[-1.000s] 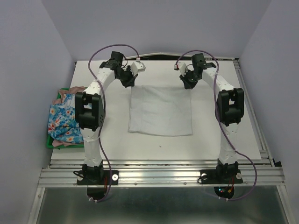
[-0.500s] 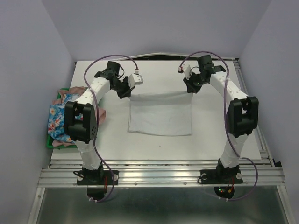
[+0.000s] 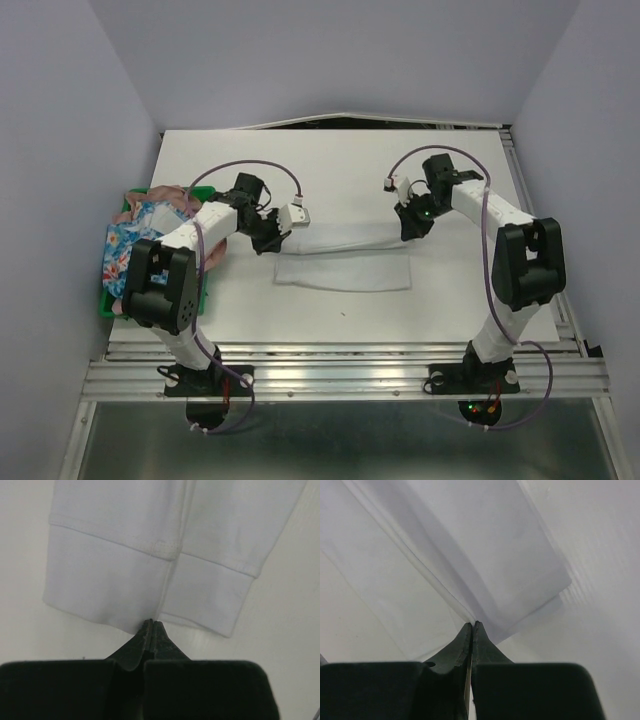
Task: Fold and stack the skirts
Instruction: Fold the skirt
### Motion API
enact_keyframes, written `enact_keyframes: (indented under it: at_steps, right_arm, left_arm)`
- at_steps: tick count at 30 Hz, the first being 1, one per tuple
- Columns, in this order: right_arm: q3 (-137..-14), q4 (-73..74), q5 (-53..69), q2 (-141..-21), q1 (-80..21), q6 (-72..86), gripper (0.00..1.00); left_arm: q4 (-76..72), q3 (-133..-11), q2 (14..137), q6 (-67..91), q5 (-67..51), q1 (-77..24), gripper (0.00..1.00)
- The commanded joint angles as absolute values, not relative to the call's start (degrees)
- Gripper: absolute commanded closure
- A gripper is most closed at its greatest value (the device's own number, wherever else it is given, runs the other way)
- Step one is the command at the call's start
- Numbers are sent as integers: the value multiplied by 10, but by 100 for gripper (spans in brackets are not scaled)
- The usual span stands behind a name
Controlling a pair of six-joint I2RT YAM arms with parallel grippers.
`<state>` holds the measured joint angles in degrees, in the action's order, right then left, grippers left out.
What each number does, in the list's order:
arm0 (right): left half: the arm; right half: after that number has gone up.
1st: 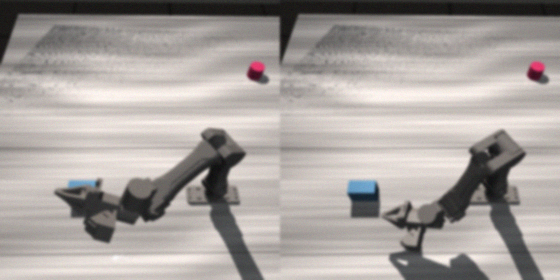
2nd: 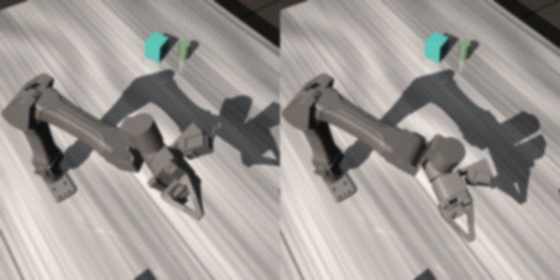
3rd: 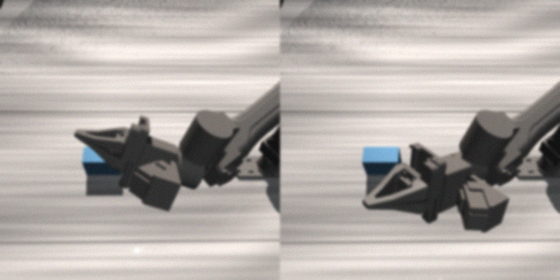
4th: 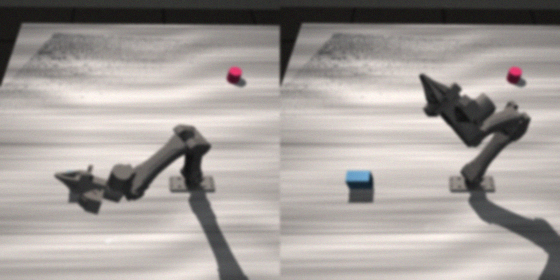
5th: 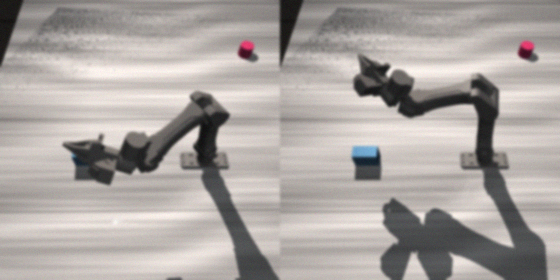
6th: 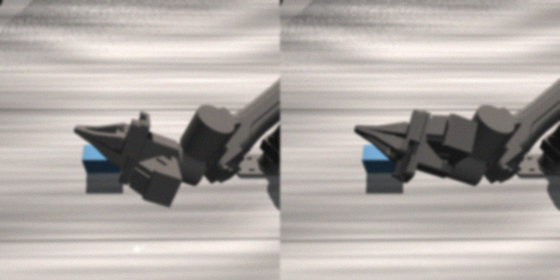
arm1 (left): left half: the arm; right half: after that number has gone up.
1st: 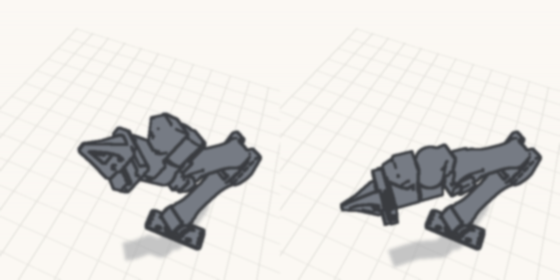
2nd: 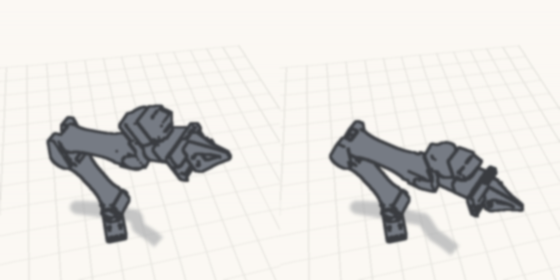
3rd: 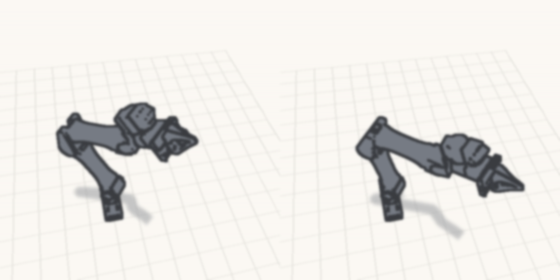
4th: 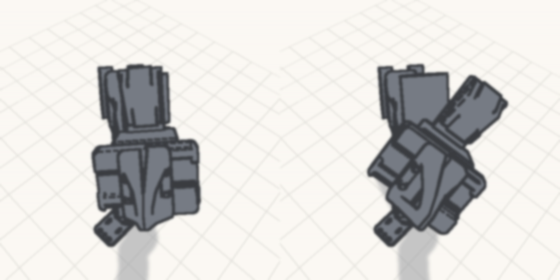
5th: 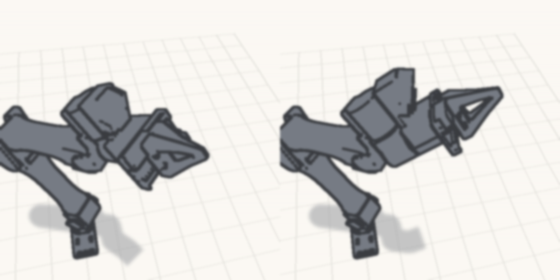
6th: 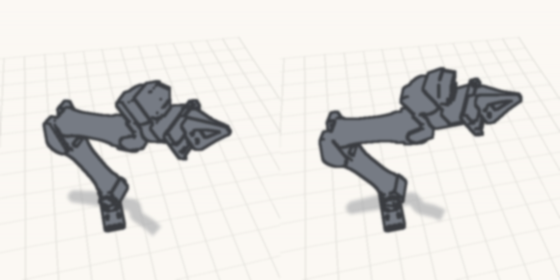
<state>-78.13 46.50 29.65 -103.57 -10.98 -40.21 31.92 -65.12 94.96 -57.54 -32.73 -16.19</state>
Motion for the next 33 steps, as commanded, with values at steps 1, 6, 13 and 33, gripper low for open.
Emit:
enact_keyframes:
  at_steps: [1,6,13,33]
  right_arm:
    - [-754,432,307,-994,-120,-375,99]
    - [-780,422,297,-1002,-120,-354,99]
    - [-846,489,292,-996,-120,-366,99]
    - [-556,420,287,-860,-156,-360,99]
  left_arm:
    - [281,-616,911,-563,-317,-167,100]
    - [266,-621,921,-545,-308,-167,100]
    - [322,-679,894,-542,-318,-167,100]
    - [307,-486,812,-539,-319,-217,100]
